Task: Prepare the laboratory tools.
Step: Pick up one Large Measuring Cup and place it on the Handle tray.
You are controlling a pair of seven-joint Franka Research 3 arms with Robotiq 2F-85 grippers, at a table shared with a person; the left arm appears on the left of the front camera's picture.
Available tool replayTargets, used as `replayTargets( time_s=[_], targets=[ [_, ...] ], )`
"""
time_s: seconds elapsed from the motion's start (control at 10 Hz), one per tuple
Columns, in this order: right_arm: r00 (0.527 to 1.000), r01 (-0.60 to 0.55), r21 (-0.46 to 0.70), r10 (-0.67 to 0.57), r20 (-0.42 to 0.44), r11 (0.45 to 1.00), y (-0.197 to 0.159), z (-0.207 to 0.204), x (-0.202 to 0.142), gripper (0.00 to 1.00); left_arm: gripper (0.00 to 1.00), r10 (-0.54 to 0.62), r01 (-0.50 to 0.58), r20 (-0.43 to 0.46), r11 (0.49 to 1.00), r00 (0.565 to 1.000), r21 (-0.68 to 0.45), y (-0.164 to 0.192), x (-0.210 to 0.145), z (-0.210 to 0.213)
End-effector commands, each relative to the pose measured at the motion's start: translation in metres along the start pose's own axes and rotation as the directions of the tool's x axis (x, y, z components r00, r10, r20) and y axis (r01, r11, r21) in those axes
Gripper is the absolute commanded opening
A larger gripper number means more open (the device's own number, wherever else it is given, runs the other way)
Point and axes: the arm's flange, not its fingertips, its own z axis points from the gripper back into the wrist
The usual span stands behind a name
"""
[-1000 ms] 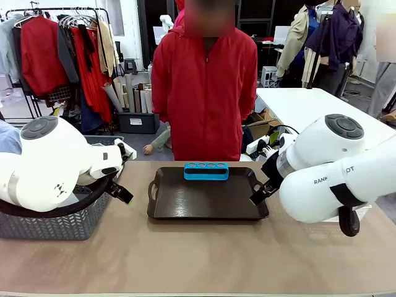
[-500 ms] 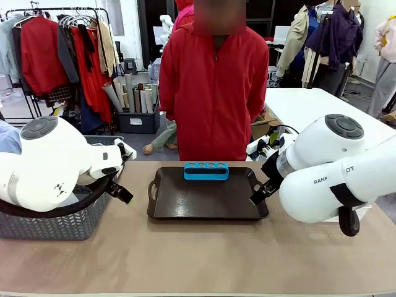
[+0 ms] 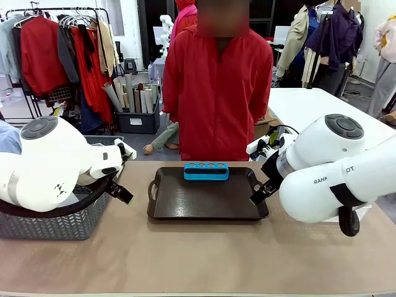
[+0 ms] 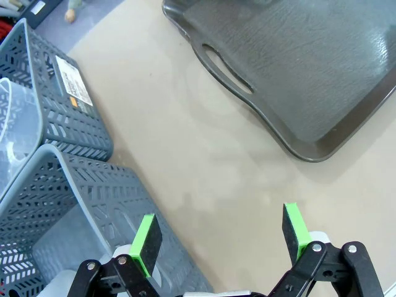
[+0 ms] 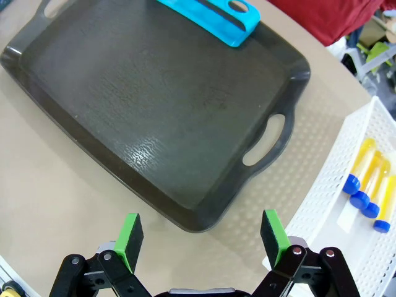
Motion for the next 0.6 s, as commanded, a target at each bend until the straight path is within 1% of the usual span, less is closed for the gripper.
replayTargets(
  time_s=[0.0,0.2,0.3,0.5],
  targets=[
    [1.000,0.001,0.000,-0.001,0.000,1.000,0.000,0.000,0.000,1.00,1.00,0.000,0.000,0.000,1.000,1.000,0.000,0.000,0.000,0.000],
    [1.000,0.001,0.000,-0.001,0.000,1.000,0.000,0.000,0.000,1.00,1.00,0.000,0.000,0.000,1.000,1.000,0.000,0.000,0.000,0.000],
    [1.000,0.000,0.000,0.000,0.000,1.000,0.000,0.000,0.000,1.00,1.00,-0.056,0.056,-0.012,0.998,0.998,0.003,-0.003,0.001,0.004],
    [0.999,-0.041,0.079,0.040,0.009,0.996,0.010,0.009,0.002,1.00,1.00,-0.130,0.130,-0.007,0.992,0.992,0.010,-0.011,-0.001,0.012]
  ],
)
